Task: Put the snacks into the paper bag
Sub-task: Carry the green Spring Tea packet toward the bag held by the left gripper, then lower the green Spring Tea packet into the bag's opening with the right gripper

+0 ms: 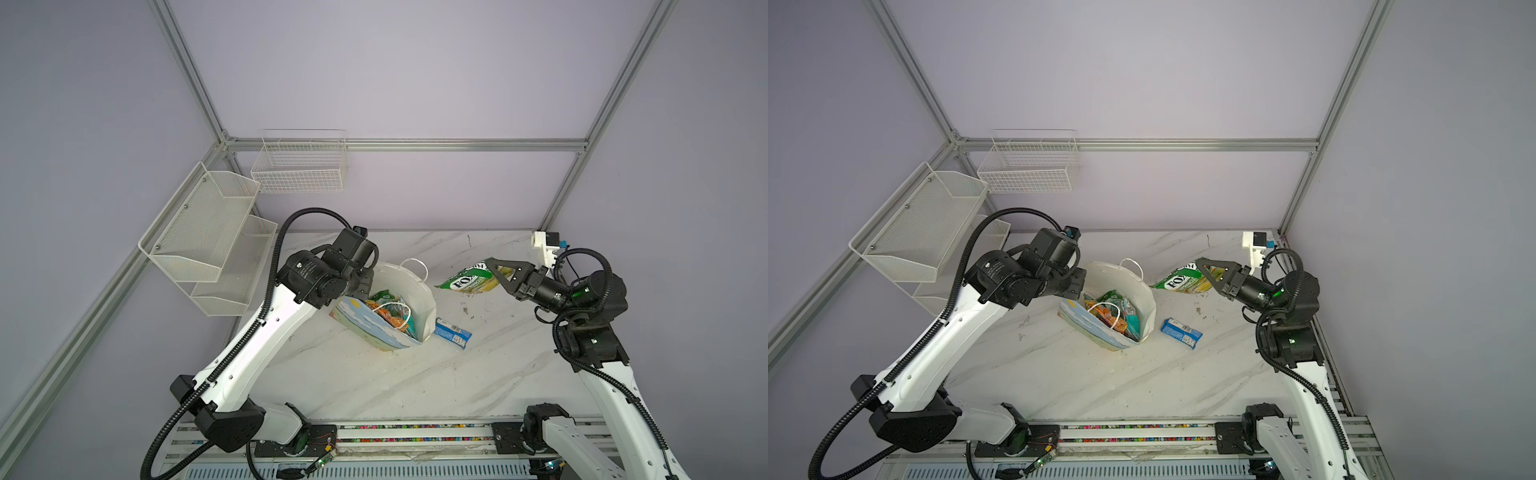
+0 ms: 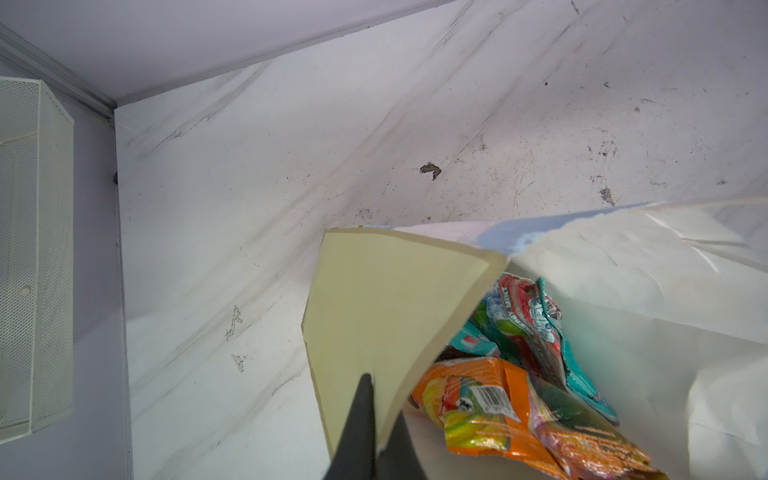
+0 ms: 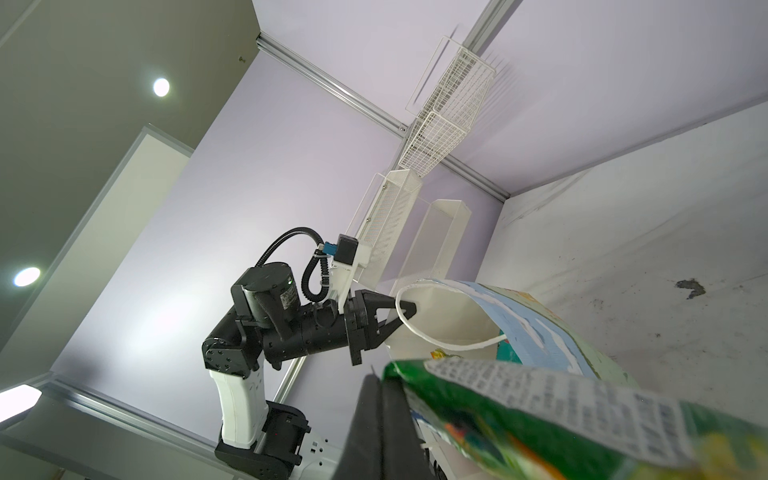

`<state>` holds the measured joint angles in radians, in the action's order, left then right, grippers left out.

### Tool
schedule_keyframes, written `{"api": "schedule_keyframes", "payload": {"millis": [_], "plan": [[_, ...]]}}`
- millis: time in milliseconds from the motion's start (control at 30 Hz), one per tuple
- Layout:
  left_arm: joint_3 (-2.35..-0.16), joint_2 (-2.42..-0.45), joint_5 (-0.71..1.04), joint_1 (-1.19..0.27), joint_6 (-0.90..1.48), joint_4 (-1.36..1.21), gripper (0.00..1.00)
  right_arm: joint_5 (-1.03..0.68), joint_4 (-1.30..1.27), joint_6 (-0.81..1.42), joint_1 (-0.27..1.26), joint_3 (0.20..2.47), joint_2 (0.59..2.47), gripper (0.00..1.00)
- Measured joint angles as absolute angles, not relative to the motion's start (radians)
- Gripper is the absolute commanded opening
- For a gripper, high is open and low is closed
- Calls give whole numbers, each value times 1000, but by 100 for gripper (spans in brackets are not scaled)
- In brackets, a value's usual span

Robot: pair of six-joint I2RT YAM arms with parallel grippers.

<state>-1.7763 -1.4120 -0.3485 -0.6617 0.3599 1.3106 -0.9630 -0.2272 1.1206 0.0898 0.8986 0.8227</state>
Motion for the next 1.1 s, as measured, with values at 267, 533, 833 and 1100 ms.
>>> {"api": "schedule_keyframes", "payload": {"millis": [267,533,833,1100], "plan": [[-1776,-1412,-348,-662,360,1311,0,-963,-239,1140,109,946,824,0],[-1776,-1414,-349,-662,363,1309,0,-956,-244,1140,159,991,843,0],[-1777,-1414,-348,-662,367,1308,0,-885,-241,1134,284,1034,867,0],[-1776,-1414,-349,-662,367,1307,0,-787,-236,1119,448,1068,904,0]]}}
